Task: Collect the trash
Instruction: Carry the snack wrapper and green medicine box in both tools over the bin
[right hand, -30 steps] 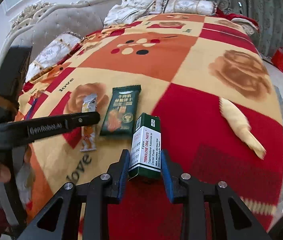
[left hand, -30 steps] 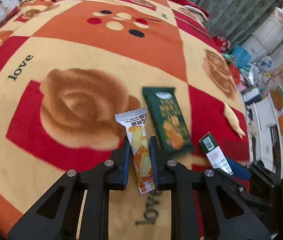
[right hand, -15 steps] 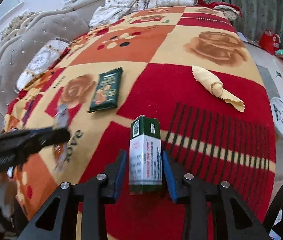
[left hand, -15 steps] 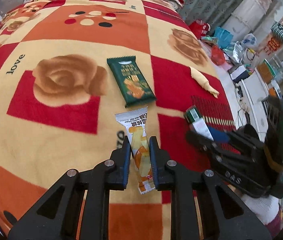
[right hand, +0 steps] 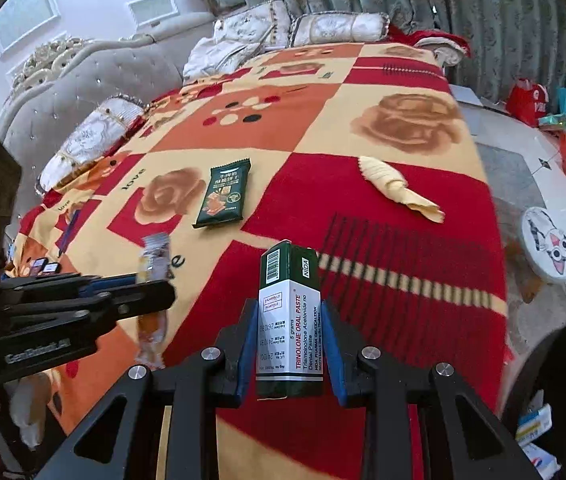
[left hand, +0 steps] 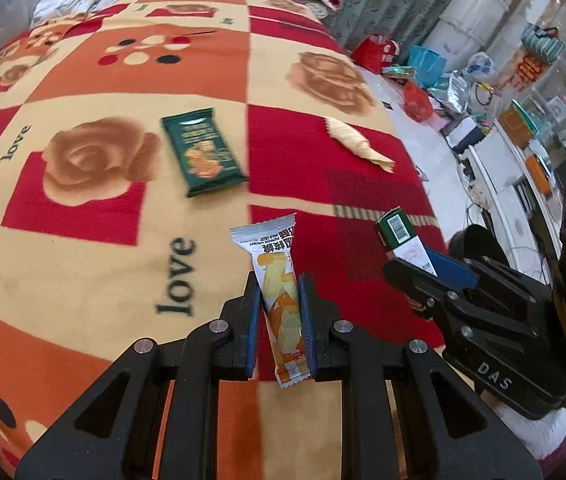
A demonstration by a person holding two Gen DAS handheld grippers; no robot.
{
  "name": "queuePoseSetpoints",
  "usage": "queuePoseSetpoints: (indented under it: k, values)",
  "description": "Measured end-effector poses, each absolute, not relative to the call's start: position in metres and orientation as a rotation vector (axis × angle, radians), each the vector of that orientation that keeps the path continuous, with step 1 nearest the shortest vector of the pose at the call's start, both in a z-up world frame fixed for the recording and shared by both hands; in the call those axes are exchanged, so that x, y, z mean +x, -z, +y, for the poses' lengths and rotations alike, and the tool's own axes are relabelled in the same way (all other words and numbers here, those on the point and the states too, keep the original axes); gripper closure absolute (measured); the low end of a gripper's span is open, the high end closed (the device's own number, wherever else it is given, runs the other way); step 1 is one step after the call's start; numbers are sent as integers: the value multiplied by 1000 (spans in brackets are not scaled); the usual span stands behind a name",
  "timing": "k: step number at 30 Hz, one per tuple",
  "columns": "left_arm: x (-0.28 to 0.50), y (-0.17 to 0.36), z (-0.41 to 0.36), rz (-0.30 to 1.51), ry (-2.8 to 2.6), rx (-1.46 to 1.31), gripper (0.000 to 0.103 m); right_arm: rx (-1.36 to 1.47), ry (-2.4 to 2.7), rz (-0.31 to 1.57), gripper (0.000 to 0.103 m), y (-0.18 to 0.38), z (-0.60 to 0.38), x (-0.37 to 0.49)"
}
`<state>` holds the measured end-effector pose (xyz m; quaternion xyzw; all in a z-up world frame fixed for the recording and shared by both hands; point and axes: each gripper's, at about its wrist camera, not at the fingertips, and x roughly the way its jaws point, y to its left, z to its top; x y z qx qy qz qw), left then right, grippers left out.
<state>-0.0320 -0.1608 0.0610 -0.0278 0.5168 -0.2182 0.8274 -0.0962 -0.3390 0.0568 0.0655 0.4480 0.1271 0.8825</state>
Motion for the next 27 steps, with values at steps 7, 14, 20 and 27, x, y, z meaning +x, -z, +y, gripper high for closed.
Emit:
queuePoseSetpoints:
  k: [7, 14, 20, 27]
  values:
    - [-48, -71, -190, 1067, 508, -11, 87, 151, -217, 914, 73, -67, -361, -124]
    - [-60, -79, -221, 1053, 554, 32, 87, 172, -157, 893, 73, -76, -389, -145]
    - [-70, -86, -253, 1038, 604, 74, 87, 198, -103, 882, 73, -79, -417, -162]
    - [-80, -87, -290, 1035, 658, 120, 87, 229, -40, 871, 73, -81, -450, -179]
